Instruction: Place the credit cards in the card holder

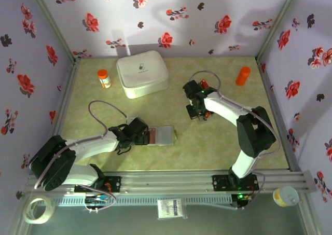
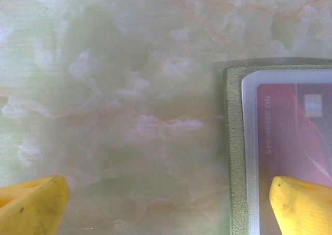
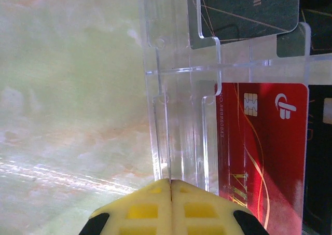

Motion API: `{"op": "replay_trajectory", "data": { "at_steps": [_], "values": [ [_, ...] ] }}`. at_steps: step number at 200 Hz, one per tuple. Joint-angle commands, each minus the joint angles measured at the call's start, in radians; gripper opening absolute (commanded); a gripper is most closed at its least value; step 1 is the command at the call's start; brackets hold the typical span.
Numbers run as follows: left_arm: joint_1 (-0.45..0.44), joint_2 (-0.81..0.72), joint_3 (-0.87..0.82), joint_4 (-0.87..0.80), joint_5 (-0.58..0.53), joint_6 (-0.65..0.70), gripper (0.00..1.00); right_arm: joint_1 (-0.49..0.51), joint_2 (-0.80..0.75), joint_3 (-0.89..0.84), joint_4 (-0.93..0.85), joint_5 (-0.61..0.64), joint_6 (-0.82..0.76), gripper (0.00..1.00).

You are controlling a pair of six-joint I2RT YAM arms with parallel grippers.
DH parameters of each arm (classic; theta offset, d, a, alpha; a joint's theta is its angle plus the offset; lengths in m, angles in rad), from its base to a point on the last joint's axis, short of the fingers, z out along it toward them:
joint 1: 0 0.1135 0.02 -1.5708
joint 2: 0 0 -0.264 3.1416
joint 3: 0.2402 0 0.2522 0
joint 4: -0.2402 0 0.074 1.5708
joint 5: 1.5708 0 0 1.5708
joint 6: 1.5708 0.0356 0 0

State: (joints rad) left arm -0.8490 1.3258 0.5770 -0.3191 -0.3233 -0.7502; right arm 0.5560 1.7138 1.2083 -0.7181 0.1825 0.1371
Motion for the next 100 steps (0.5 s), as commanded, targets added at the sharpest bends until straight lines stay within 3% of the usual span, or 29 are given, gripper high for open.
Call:
{"op": "replay_trajectory", "data": {
  "at_steps": [1,57,100],
  "values": [
    [-0.005,-0.013,0.008,-0.032,-0.037,0.003,1.00,-0.005,-0.060,0.053,-0.038,-0.053,-0.013,0.00],
    [-0.006,-0.016,0.008,-0.041,-0.040,0.001,1.00,0.001,-0.196,0.048,0.028,-0.240,0.112,0.00],
    [-0.006,-0.013,0.007,-0.048,-0.037,-0.004,1.00,0.024,-0.326,-0.215,0.448,-0.518,0.426,0.00]
  ]
}}
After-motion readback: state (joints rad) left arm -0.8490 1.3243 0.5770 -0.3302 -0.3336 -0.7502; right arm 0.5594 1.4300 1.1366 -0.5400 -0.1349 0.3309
